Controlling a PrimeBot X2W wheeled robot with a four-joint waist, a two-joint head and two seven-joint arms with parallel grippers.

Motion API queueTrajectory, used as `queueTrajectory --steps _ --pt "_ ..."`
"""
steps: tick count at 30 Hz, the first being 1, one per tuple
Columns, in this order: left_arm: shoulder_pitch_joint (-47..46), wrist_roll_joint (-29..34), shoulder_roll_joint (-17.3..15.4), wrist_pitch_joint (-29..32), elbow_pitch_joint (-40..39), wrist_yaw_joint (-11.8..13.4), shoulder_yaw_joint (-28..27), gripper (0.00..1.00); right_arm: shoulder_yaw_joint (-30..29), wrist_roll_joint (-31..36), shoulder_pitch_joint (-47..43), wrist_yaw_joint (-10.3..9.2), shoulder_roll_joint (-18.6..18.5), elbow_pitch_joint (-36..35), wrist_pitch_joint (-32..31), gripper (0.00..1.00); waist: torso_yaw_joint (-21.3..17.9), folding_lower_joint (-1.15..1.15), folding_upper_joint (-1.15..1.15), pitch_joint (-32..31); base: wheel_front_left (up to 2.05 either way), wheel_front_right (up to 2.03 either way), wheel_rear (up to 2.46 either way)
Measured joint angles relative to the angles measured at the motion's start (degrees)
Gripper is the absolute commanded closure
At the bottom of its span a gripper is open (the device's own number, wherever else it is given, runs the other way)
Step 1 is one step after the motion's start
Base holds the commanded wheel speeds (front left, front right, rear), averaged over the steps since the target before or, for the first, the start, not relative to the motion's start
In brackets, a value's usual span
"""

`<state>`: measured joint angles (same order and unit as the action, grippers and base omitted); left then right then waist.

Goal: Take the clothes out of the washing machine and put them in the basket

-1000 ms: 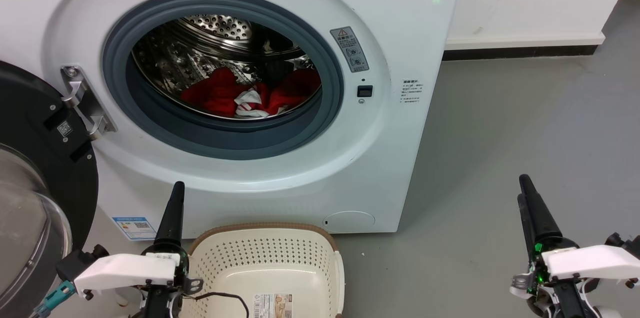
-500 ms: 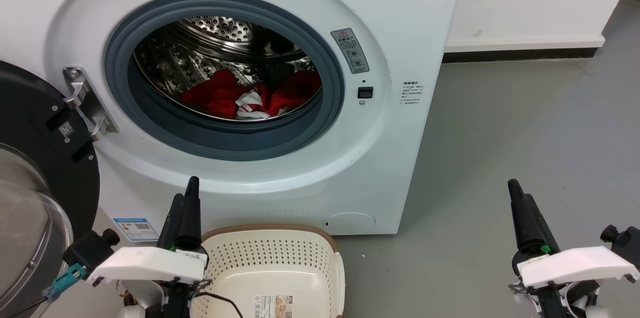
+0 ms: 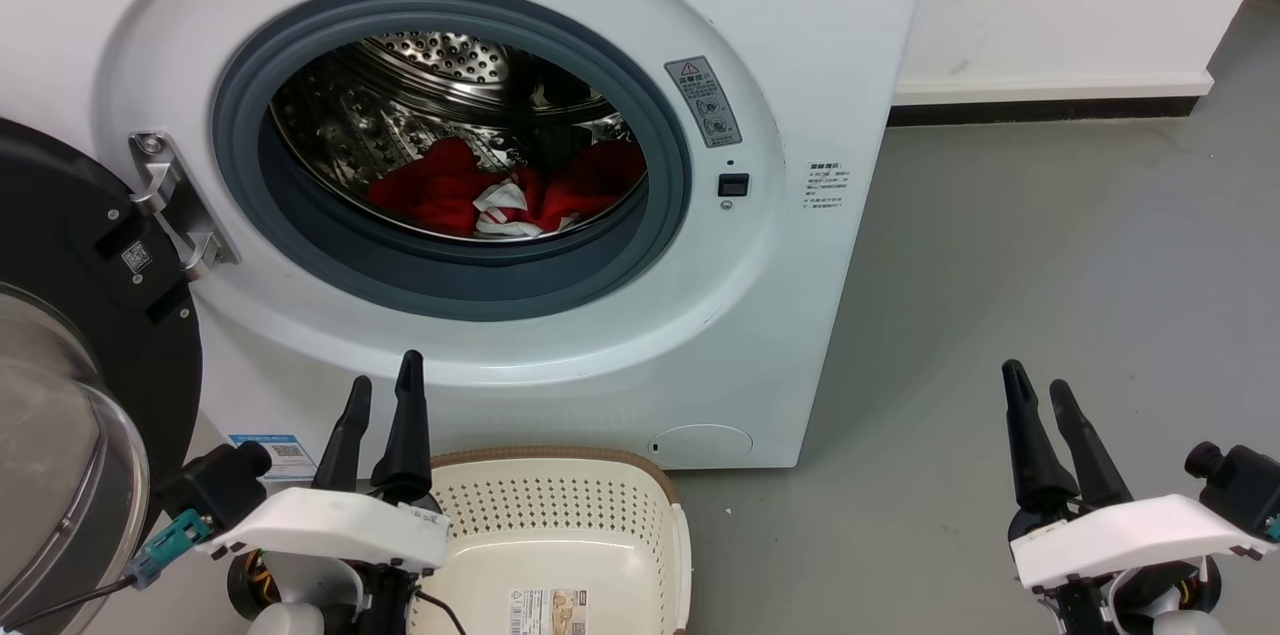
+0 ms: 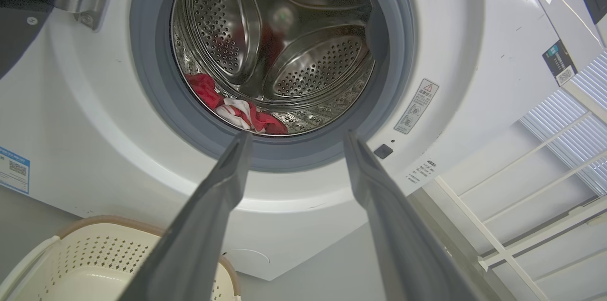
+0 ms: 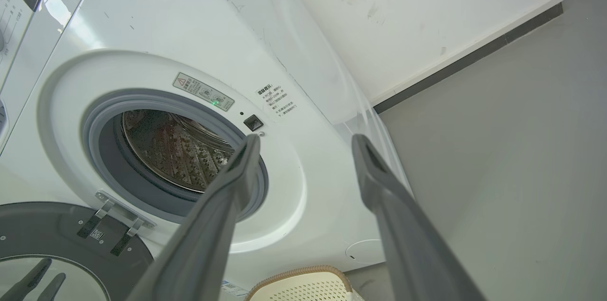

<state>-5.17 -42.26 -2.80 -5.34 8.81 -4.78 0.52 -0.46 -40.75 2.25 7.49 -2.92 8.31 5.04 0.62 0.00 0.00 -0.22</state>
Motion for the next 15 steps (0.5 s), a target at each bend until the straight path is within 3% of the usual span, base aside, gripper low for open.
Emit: queueTrajectory --steps 15 --pt "-0.1 11.7 -0.2 -2.5 0.0 1.4 1.3 0.0 0.3 11.0 -0.7 0.0 0.0 -1.9 0.6 0.0 0.2 0.0 0.0 -0.1 0.0 0.0 0.0"
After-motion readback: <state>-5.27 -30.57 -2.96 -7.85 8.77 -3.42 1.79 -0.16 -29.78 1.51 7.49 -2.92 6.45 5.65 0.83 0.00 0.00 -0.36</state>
